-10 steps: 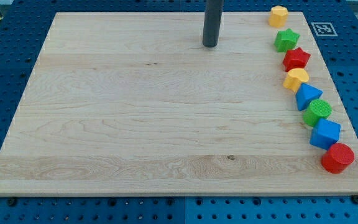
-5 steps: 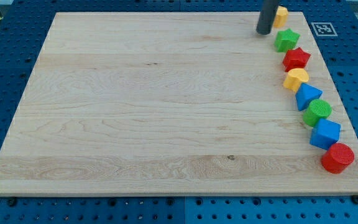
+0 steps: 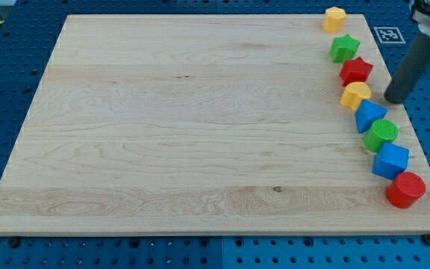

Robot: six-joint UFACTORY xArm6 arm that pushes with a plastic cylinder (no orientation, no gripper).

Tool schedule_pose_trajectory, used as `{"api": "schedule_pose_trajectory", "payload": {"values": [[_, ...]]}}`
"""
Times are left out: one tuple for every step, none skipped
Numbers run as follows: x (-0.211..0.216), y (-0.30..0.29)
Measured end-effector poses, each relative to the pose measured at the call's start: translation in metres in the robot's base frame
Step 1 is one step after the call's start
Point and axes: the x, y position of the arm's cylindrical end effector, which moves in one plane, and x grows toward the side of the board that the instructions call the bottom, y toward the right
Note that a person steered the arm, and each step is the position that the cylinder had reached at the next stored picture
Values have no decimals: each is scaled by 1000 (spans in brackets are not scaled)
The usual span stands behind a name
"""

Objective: Move the group of blocks slightly down

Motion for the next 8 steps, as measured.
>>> {"api": "schedule_pose_trajectory", "payload": {"values": [[38,0],[34,0],[17,-1],[11,-17],[8,-38],[18,-43],[37,-43],[46,-43]]}}
